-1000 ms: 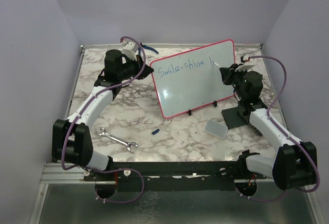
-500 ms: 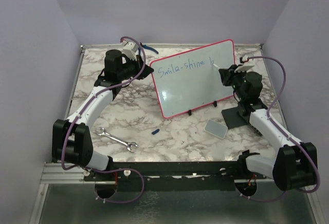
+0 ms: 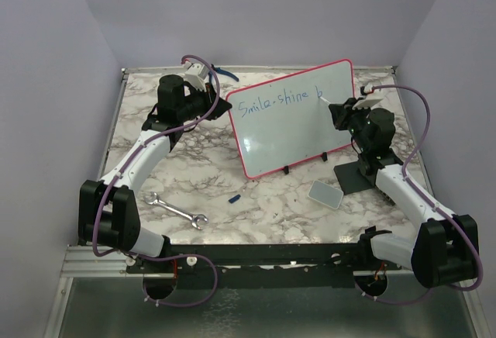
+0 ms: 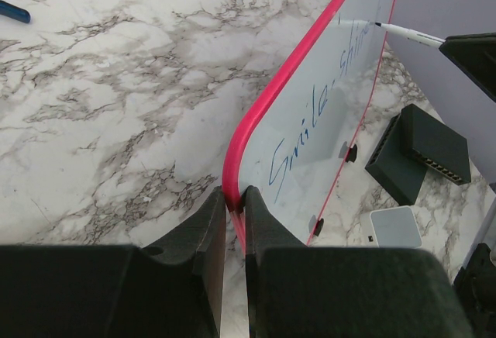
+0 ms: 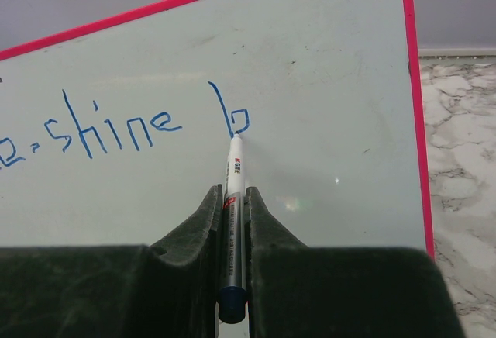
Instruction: Write a sentence on the whiteboard
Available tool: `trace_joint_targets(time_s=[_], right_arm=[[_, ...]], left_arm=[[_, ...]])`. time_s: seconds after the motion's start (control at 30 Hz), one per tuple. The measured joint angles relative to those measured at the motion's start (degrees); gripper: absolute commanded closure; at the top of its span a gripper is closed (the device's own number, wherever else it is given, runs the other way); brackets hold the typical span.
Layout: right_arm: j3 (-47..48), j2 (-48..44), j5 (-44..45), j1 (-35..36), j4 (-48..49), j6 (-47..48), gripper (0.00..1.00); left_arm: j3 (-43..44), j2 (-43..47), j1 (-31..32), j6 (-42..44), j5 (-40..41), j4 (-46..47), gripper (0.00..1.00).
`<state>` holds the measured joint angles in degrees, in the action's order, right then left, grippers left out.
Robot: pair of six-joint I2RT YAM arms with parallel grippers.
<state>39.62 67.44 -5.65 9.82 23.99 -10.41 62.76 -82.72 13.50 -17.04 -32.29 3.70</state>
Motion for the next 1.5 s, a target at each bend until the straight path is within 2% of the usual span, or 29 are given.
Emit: trace_joint_targets(time_s=[0.33,0.67,1.5], right_arm=[[-0.17,-0.59,0.04,0.42,-0.24,-0.02,0.99],[-1.05,-6.27,1.90,0.61,-1.88,-0.13,0.99],[1.70,-2.47,3.48,0.61,-2.71,-0.02,1.00]], left_arm=[[0.00,0.00,0.00,0.00,0.00,-0.02,1.00],[0.00,0.00,0.00,0.00,0.00,-0.02,1.00],[0.00,0.00,0.00,0.20,0.00,-0.02,1.00]])
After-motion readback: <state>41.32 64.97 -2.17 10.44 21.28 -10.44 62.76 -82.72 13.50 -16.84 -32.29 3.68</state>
